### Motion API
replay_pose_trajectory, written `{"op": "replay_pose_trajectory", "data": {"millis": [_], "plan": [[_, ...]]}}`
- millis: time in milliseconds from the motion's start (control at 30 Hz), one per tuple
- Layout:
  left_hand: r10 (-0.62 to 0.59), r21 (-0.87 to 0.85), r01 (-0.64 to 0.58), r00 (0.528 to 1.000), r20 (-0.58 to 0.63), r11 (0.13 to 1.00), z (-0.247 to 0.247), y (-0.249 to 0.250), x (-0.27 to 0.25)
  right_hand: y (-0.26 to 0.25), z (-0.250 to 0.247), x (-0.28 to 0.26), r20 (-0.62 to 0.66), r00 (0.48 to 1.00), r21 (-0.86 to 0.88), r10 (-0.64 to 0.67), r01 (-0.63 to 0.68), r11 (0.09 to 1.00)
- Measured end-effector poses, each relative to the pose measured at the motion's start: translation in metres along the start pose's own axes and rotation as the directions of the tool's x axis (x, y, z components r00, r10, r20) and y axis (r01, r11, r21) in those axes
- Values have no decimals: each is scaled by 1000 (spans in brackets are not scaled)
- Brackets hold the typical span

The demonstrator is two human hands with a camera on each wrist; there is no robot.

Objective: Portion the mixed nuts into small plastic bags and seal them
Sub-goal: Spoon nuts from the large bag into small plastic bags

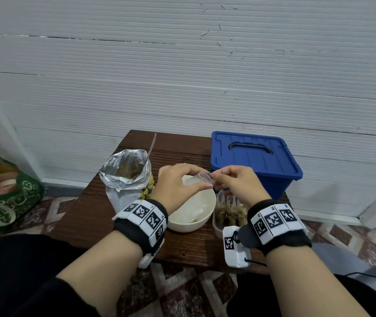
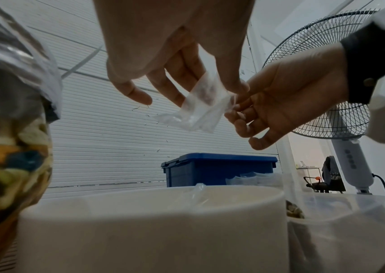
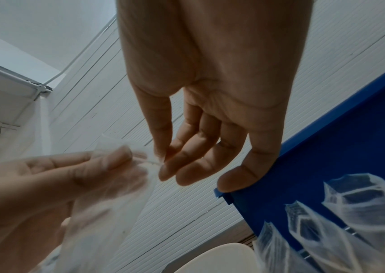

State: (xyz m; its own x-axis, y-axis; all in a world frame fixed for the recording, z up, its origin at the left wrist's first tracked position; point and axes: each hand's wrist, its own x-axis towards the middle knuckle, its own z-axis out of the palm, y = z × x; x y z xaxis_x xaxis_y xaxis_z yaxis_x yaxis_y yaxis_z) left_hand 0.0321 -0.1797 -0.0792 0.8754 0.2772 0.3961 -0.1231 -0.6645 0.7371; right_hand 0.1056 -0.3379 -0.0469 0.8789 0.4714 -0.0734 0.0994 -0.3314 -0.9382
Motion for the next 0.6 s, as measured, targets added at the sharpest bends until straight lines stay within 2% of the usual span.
{"op": "replay_pose_trajectory", "data": {"millis": [267,600], "plan": [[-51,-33,51,999,-10,998,-13,6,-3,-6,4,2,-40,999,20,-9,10,1000],[-43,-141,14,978,-203,990,-70,21,1,-28,36,12,-16,997,91,-77,78,993]]}}
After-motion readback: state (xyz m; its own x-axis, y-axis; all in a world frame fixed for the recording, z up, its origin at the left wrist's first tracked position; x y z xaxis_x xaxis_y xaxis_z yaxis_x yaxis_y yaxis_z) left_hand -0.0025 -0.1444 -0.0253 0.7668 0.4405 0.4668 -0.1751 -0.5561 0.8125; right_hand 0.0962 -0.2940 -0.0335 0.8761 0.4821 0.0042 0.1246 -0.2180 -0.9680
